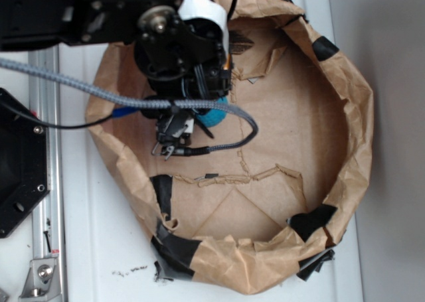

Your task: Grab the blue ball.

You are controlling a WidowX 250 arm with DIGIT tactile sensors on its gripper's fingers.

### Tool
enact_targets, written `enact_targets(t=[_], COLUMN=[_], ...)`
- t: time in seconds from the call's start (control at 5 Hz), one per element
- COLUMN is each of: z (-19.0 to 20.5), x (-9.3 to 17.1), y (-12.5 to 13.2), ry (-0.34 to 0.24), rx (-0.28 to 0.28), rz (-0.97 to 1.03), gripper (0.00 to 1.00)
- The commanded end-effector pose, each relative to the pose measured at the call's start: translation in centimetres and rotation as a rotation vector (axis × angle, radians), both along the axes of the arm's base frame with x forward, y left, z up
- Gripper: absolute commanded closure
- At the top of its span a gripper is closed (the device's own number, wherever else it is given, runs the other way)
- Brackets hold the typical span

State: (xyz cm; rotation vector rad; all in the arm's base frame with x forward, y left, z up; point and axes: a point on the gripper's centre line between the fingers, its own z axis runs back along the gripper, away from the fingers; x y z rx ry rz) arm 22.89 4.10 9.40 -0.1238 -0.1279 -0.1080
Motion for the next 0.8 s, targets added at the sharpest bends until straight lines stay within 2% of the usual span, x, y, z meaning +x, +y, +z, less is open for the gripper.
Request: enact_targets(t=[0.0,0.2,0.4,0.6], z=[5.2,5.7,4.0,2.6], x=[1.4,3.1,4.1,4.3], y=[-1.6,-2.6,-3.5,-4.1], ry=[-0.138,-0.139,-0.082,-0.037], rx=[-0.005,-0.016,0.009,0.041], rz=[0.022,0.041,0.108,0.084], gripper=[1.00,1.00,1.00,1.00])
